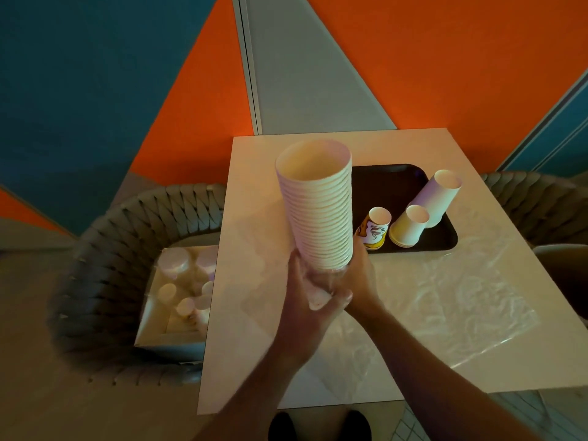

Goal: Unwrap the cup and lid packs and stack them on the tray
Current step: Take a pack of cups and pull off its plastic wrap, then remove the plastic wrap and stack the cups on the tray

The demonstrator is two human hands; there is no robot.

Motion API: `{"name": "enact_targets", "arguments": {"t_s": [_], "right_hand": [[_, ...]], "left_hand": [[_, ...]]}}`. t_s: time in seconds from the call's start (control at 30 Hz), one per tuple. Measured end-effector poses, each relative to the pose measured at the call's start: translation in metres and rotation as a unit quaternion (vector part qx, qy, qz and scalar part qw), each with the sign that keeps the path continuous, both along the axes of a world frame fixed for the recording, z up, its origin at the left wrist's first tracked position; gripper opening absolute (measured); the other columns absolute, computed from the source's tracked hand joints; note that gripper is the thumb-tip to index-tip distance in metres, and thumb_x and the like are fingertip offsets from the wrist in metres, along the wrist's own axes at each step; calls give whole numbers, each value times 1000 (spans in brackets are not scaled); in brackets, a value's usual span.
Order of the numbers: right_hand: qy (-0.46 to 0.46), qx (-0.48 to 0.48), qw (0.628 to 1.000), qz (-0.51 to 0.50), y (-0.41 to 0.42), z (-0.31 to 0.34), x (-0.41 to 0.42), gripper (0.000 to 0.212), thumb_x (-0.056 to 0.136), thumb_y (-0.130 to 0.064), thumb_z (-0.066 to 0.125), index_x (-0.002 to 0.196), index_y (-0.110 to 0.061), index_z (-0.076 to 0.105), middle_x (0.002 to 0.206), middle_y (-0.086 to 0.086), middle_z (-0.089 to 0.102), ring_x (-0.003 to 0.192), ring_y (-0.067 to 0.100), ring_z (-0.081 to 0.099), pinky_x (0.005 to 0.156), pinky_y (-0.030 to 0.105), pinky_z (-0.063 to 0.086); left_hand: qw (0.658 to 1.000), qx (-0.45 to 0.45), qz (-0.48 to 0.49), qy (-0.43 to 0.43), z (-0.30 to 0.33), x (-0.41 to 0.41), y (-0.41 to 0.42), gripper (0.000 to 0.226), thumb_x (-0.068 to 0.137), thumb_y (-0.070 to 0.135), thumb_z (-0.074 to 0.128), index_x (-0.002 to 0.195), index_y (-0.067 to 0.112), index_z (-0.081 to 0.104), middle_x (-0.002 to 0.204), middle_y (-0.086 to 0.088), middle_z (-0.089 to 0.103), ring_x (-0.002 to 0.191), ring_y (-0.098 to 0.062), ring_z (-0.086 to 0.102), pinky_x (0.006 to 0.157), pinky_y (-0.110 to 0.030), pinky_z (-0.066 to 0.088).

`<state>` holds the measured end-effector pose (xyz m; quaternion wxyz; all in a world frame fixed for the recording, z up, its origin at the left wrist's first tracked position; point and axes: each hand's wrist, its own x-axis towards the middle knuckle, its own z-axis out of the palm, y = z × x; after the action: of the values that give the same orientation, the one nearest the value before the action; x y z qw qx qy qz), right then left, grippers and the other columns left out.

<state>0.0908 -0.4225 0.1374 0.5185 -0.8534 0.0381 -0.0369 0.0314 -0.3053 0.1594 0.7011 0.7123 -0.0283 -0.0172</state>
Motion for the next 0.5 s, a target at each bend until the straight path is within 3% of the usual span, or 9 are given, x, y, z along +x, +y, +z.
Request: {"name": "enact_targets", "arguments": {"t_s": [0.07, 0.17, 0.2, 0.27, 0.33, 0.43, 0.5], "right_hand": [[-9, 12, 999, 42, 10, 7, -8, 76, 61, -70, 59, 120, -23, 54, 116, -4, 55, 105, 11, 54, 85, 17, 44], [6, 112, 991, 76, 20, 9, -20, 83, 63, -83, 64, 129, -38, 44, 124, -13, 50, 115, 6, 52, 95, 22, 45], [13, 108, 989, 99, 18, 10, -21, 84, 64, -75, 74, 132, -37, 44, 127, -15, 53, 119, 8, 56, 96, 22, 48], [31, 97, 981, 163, 11, 11, -19, 84, 68, -30, 91, 140, -23, 46, 131, -4, 60, 124, 18, 61, 95, 32, 56], [71, 115, 969, 207, 6, 13, -21, 87, 68, -5, 86, 143, -18, 43, 133, 2, 61, 124, 20, 61, 95, 41, 58], [137, 144, 957, 210, -1, 18, -26, 82, 66, -14, 82, 140, -27, 49, 128, 0, 66, 119, 19, 65, 95, 49, 58], [121, 133, 963, 198, -4, 21, -27, 75, 67, -21, 87, 136, -28, 56, 122, -4, 70, 115, 17, 67, 95, 51, 57]], "left_hand": [[999, -6, 36, 3, -3, 11, 1, 103, 71, 21, 84, 153, 21, 22, 144, 8, 50, 133, -11, 50, 104, -26, 48], [998, -11, 52, 23, -7, 23, 9, 105, 63, 19, 89, 148, 33, 29, 139, 12, 53, 129, -8, 53, 99, -29, 52], [998, -7, 49, 28, -7, 24, 13, 102, 61, 21, 90, 143, 39, 32, 135, 16, 54, 125, -4, 54, 96, -27, 53], [998, 9, 54, 37, -9, 26, 24, 101, 55, 30, 93, 138, 42, 36, 127, 22, 58, 118, 1, 57, 90, -23, 54], [996, 24, 66, 53, -8, 29, 36, 105, 48, 45, 91, 139, 38, 39, 122, 22, 61, 111, 7, 59, 88, -22, 55], [996, 43, 51, 63, -4, 33, 50, 108, 41, 48, 88, 136, 37, 39, 119, 22, 61, 105, 14, 59, 82, -15, 54], [997, 36, 34, 65, -4, 34, 55, 114, 38, 39, 92, 139, 30, 40, 123, 14, 63, 110, 1, 63, 86, -26, 58]]}}
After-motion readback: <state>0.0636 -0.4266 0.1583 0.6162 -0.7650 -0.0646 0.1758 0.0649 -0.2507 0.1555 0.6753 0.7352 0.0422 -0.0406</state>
